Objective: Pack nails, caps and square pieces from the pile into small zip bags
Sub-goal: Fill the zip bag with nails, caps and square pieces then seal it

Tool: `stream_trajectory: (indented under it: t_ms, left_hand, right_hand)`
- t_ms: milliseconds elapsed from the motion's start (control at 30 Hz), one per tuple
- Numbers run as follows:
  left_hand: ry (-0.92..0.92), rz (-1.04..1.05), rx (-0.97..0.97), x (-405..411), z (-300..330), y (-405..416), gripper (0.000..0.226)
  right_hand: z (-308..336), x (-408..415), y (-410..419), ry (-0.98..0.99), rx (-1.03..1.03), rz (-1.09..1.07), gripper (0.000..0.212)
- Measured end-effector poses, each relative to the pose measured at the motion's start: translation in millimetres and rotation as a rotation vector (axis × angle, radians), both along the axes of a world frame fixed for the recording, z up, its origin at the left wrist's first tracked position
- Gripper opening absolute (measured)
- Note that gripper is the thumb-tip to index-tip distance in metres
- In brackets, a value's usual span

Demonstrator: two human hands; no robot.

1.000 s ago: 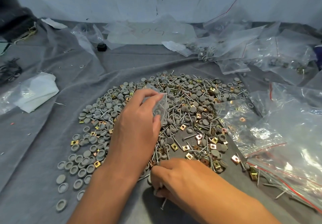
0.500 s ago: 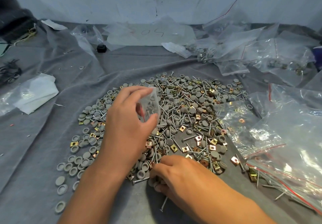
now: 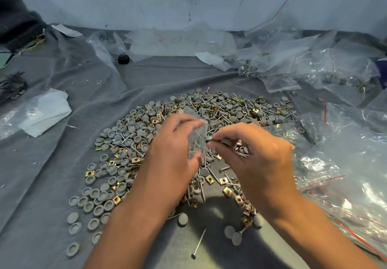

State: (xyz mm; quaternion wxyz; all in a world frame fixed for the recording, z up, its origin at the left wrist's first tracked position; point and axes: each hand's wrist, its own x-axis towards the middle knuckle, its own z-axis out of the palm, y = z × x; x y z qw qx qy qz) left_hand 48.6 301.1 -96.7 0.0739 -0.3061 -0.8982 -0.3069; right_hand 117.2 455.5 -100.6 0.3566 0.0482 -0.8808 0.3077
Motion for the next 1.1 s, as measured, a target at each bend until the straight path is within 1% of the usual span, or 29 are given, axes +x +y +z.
stream_trajectory:
  t_ms: [100, 300, 467, 533, 633, 667, 700, 733, 800, 833, 867, 900, 933, 1000, 1100]
  left_hand:
    - [-0.005, -0.036, 0.02, 2, -3, 3, 0.067]
    - [-0.017, -0.019, 0.039, 1, -2, 1, 0.065]
    - [-0.03, -0.011, 0.036, 3, -1, 1, 0.064]
    - [-0.03, -0.011, 0.039, 2, -1, 1, 0.064]
    - [-0.027, 0.0, 0.037, 1, 0, 0, 0.063]
    - [-0.025, 0.012, 0.036, 0, 0, -1, 0.063]
    - [-0.023, 0.022, 0.039, 0, 0, -1, 0.063]
    - [-0.023, 0.031, 0.042, 0, 0, -2, 0.063]
    - [-0.022, 0.04, 0.033, -1, 0, -2, 0.064]
    - [-0.021, 0.04, 0.024, 0, 0, -2, 0.064]
    - [-0.02, 0.036, 0.017, 0, 0, -2, 0.064]
    - [-0.021, 0.032, 0.014, 0, 0, -1, 0.064]
    - [-0.022, 0.027, 0.014, 0, -1, -1, 0.064]
    - [-0.024, 0.023, 0.019, 1, -1, -1, 0.064]
    - [-0.019, 0.03, 0.017, 1, -1, -1, 0.064]
  right_hand:
    - [-5, -6, -3, -0.016, 0.087, -0.05, 0.021]
    - [-5, -9, 1, 0.044, -0.009, -0.029, 0.019]
    - [-8, -9, -2, 0.045, 0.08, 0.018, 0.025]
    - [-8, -9, -3, 0.008, 0.134, -0.012, 0.022]
    - [0, -7, -1, -0.057, 0.085, 0.006, 0.011]
    - [4, -4, 3, -0.114, 0.066, 0.04, 0.009]
    - [8, 2, 8, -0.232, 0.066, 0.094, 0.011]
    - [12, 8, 14, -0.414, 0.099, 0.171, 0.015]
    - [13, 20, 20, -0.82, 0.285, 0.324, 0.03]
    - [10, 26, 20, -0.948, 0.405, 0.367, 0.037]
    - [8, 30, 18, -1.015, 0.51, 0.388, 0.041]
    - [6, 32, 14, -1.037, 0.585, 0.396, 0.043]
    - [4, 33, 10, -1.034, 0.615, 0.395, 0.042]
    - [-1, 33, 7, -1.009, 0.57, 0.371, 0.035]
    - [-6, 32, 15, -0.944, 0.442, 0.291, 0.03]
